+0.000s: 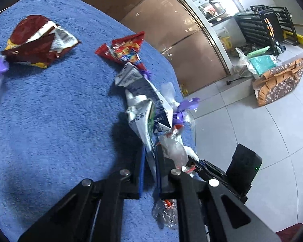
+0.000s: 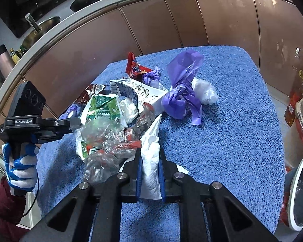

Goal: Collect trash
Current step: 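Lift the tissue with the right tool while the left tool lifts the carton and wrappers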

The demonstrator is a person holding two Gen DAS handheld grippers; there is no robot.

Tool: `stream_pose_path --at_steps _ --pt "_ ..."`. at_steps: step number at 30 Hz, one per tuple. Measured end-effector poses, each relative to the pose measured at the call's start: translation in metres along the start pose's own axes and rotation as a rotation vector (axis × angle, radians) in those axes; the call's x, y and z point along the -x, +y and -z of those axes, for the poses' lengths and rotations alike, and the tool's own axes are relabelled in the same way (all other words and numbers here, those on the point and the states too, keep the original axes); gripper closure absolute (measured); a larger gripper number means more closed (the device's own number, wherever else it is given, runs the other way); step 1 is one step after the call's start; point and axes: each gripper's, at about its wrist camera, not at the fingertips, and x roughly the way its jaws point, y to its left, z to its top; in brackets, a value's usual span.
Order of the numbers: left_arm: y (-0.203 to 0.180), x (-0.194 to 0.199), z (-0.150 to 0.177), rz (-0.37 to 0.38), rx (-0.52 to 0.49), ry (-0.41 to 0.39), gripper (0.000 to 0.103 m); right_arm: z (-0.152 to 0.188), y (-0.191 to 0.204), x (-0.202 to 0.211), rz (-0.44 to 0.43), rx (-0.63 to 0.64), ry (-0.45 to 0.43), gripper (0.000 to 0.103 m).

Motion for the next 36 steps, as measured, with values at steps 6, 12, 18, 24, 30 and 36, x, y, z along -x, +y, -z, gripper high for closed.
stream_pose_path --at_steps 6,12,18,24,30,36 --pt "-0.004 -0.015 -0.002 -0.042 0.011 0.038 0.080 0.006 -0.008 0.008 -0.033 -0.013 -0.024 0.090" --pt "0.006 -0.027 -0.011 -0.033 0.097 0.062 0.080 0.008 -0.015 0.009 -0.058 -0.027 -0.030 0.090" --pt "0.016 -0.038 -0.016 -0.063 0.166 0.058 0.088 0.012 -0.023 0.010 -0.067 -0.031 -0.027 0.090" --pt "0.017 -0.025 -0.012 -0.060 0.174 0.015 0.094 0.017 -0.017 0.022 -0.048 -0.017 -0.037 0.092" --pt "-0.004 0.009 -0.004 -0.110 0.090 -0.049 0.095 0.022 -0.007 0.045 -0.031 0.005 -0.073 0.094" --pt "-0.015 0.058 0.008 -0.164 0.055 -0.131 0.095 0.034 0.009 0.076 -0.020 0.026 -0.118 0.094"
